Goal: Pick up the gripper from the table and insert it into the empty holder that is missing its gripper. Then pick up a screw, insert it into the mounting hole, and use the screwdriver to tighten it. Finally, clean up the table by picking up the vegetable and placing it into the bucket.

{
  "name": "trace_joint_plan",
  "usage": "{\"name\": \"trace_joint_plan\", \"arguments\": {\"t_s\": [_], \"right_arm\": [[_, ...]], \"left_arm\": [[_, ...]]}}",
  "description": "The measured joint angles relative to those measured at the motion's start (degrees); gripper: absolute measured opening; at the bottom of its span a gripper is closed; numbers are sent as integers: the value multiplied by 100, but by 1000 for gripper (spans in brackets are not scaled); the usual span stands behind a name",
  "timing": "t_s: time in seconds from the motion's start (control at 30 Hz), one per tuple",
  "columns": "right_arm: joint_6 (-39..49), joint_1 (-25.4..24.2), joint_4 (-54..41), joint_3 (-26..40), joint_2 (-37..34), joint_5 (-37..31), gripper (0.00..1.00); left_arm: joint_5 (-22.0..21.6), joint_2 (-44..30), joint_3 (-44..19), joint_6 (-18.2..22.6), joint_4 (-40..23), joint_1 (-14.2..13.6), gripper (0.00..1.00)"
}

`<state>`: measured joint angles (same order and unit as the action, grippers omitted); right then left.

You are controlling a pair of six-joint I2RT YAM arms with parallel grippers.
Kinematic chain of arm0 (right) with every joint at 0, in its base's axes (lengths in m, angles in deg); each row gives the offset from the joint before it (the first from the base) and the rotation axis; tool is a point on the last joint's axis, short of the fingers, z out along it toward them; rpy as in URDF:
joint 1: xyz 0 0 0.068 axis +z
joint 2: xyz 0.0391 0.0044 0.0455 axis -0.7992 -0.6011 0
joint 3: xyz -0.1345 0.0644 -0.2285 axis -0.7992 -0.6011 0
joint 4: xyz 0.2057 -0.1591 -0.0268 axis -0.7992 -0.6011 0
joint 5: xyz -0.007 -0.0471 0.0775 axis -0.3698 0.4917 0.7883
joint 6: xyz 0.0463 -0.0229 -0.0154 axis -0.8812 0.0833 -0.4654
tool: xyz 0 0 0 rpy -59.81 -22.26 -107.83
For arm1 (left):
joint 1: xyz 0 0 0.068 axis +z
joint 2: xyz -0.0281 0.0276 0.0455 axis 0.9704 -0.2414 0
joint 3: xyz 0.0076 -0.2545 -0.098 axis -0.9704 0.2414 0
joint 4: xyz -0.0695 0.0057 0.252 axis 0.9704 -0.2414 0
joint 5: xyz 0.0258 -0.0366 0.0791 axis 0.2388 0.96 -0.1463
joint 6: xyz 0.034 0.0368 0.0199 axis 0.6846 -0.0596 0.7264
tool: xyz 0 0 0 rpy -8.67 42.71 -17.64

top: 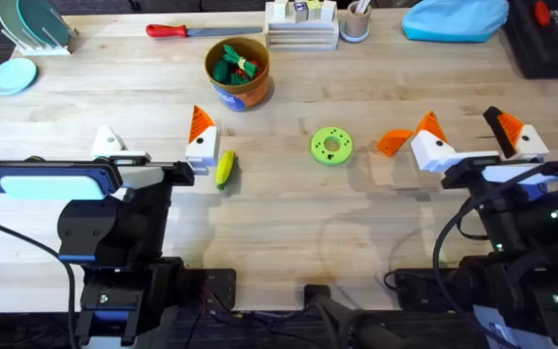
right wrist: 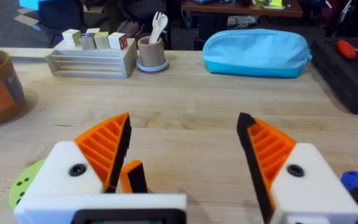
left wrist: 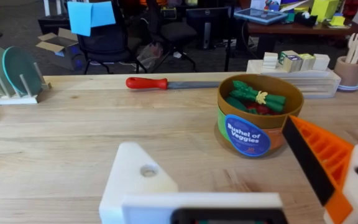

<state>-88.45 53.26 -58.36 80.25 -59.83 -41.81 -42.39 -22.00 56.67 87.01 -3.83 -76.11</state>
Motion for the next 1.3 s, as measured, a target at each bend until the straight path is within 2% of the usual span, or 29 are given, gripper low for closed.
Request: {"name": "trace_joint_plan", "arguments": {"t_s": [0.47, 0.6, 0.73, 0.87, 1.03, 1.13, 1.2, 1.3], "right_arm": [[0, -1, -76, 12, 0, -29, 992], [0, 0, -681, 314, -17, -8, 992], [0, 0, -1754, 1035, -325, -24, 991], [0, 0, -2810, 2248, -993, -24, 992], [0, 0, -3907, 3766, -1959, -24, 991], [0, 0, -4406, 4435, -2533, -25, 991], [0, 0, -4632, 4772, -2898, -24, 992], [0, 0, -4715, 4974, -3209, -24, 993]], "left_arm": [[0, 2, -1, 2, 86, 0, 993], [-2, 0, -143, 7, -116, -1, 992], [-85, -78, -987, 22, -1042, -2, 993], [-251, -535, -2336, 38, -2223, -4, 994], [-314, -1634, -3998, 43, -4099, -4, 993], [-302, -2397, -4798, 45, -5174, -4, 992], [-299, -2880, -5215, 91, -5613, -4, 993], [-297, -3419, -5569, 128, -5815, -4, 993]]}}
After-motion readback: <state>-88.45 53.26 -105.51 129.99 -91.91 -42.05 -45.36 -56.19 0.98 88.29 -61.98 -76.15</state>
